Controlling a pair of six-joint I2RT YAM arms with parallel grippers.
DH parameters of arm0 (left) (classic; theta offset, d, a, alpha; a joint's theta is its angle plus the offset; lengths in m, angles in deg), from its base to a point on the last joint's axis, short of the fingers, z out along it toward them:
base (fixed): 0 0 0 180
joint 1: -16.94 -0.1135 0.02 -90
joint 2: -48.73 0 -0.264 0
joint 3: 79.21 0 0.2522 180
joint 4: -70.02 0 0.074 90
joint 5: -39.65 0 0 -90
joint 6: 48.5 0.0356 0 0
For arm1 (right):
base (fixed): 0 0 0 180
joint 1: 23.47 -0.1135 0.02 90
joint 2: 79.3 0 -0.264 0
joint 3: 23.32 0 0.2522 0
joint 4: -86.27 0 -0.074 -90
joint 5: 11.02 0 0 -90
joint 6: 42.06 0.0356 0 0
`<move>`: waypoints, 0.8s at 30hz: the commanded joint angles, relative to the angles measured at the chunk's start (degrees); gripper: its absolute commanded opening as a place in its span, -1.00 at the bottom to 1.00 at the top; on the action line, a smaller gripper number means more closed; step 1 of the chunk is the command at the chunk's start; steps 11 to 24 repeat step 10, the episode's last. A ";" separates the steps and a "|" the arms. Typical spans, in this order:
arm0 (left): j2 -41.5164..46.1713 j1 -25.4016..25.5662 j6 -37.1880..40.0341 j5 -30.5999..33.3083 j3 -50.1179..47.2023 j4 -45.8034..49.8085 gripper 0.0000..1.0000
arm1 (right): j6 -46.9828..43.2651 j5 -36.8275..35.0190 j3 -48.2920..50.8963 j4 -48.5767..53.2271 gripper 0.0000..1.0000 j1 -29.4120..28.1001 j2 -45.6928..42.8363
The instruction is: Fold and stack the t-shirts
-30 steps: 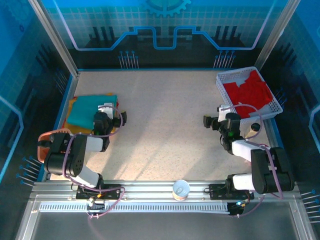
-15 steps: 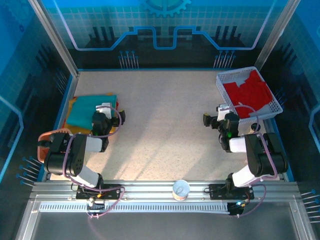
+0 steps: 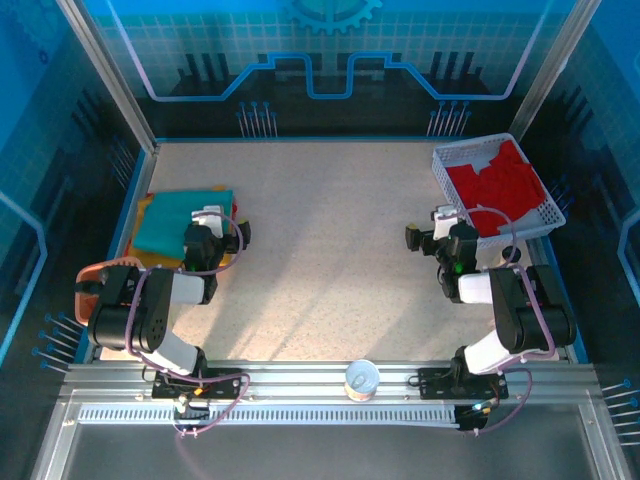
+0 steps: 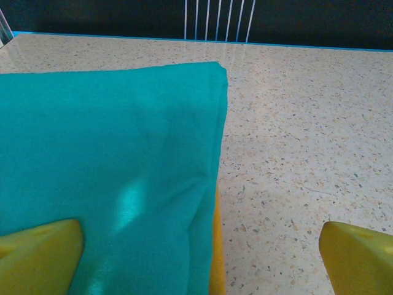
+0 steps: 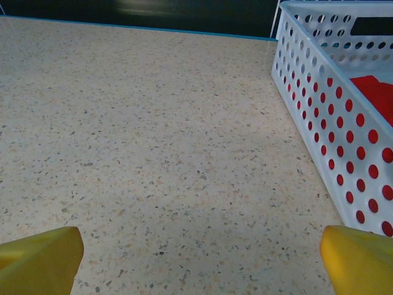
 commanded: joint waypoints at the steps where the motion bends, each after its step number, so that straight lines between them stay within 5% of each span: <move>1: -0.48 -0.69 -1.00 0.32 0.29 -0.94 0.99 | -1.26 0.87 -1.13 -1.08 0.99 -0.71 0.37; 24: -0.48 -0.73 -0.95 0.32 0.31 -0.92 0.98 | -0.91 0.54 -1.13 -1.08 0.99 -0.58 0.37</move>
